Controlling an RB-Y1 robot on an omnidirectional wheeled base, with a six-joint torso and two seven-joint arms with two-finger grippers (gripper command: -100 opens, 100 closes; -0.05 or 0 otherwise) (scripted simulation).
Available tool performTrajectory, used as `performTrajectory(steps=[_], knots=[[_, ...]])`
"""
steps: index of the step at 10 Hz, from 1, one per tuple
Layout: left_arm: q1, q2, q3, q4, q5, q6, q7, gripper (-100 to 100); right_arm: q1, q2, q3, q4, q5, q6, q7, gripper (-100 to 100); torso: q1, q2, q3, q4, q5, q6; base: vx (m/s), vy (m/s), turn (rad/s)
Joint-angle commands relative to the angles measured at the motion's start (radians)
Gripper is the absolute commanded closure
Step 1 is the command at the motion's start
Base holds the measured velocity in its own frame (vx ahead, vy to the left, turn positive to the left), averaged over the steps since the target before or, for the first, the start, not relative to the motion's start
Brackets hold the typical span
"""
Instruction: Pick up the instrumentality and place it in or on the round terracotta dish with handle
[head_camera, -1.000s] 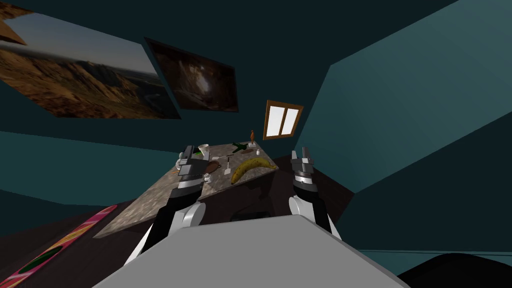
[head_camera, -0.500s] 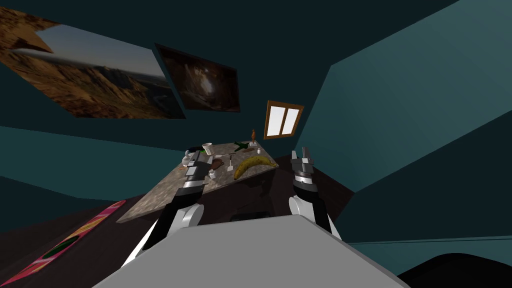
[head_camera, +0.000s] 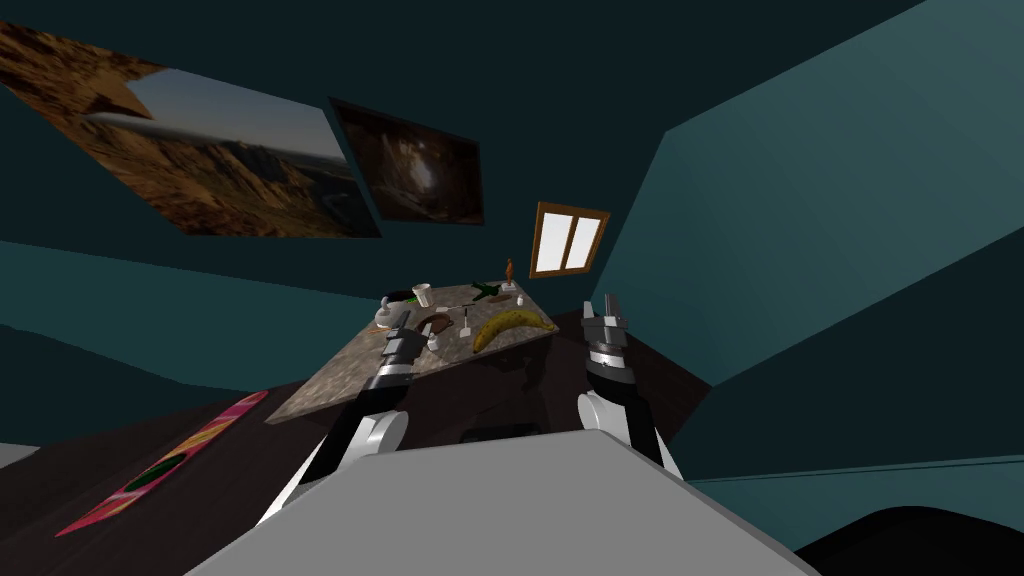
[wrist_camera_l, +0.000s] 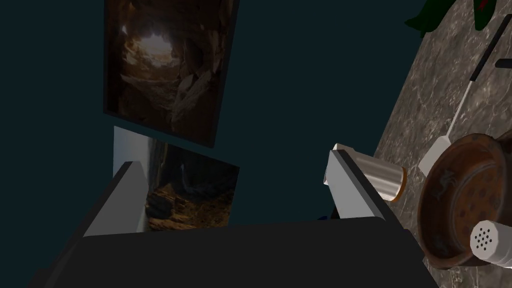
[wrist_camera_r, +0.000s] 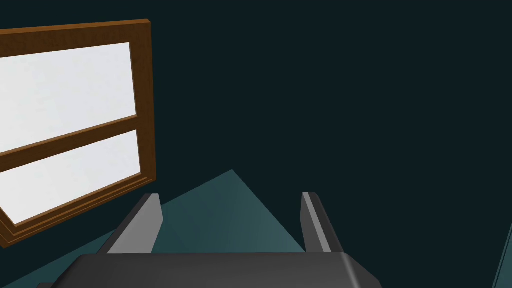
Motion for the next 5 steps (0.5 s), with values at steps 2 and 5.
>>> performTrajectory(steps=[2,5], knots=[[-0.010,0.011,0.003,0.068,0.051,0.044,0.037,-100,0.000,0.000,0.000,0.000,0.000,0.000,0.000,0,0.000,0.000,0.000,0.000,0.000,0.000,-0.050,0.008,0.047],[-0.026,0.020,0.012,0.136,0.115,0.104,0.086,-100,0.000,0.000,0.000,0.000,0.000,0.000,0.000,0,-0.001,-0.001,-0.001,0.000,0.000,0.000,-0.035,-0.001,0.066]])
